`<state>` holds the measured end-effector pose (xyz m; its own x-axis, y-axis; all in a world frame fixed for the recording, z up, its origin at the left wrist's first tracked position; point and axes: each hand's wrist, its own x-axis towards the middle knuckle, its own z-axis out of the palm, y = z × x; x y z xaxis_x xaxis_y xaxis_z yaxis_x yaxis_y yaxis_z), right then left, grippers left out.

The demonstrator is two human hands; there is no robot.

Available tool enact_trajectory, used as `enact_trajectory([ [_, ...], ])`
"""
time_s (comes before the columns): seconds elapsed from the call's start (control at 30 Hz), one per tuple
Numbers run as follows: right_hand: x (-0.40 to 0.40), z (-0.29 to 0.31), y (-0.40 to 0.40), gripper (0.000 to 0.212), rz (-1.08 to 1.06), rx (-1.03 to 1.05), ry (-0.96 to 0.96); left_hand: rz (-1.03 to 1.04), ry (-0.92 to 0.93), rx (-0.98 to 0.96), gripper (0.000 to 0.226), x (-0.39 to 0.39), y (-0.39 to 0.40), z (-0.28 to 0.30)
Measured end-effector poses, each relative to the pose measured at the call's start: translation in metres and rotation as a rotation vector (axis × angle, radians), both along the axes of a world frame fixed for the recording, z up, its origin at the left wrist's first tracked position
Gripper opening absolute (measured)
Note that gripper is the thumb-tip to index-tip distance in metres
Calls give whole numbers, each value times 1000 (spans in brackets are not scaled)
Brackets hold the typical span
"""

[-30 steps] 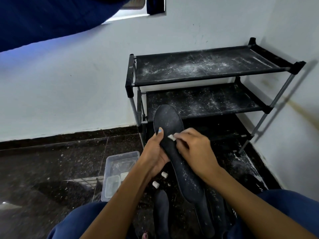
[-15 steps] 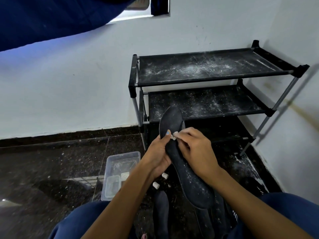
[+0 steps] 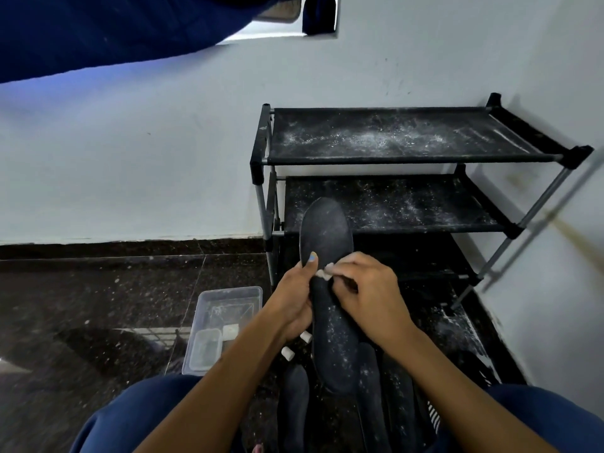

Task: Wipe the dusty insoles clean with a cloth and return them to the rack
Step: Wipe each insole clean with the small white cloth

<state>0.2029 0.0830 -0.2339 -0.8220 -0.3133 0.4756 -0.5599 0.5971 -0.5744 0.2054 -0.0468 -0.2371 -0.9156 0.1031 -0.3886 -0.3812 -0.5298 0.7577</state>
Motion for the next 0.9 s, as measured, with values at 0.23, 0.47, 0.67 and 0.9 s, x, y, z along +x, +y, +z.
enact_trajectory([
  [0.23,-3,2,4,18,-55,-16,26,71,47,31,41,-4,-6,1],
  [0.47,8,-3,-5,19,81,43,-18,134,34,-16,38,-6,-9,-1],
  [0.67,12,-5,-9,18,25,43,8,147,56,-39,37,-8,-8,0],
  [0.9,5,-4,-6,16,-104,-32,33,23,60,-28,39,-5,-4,-2],
])
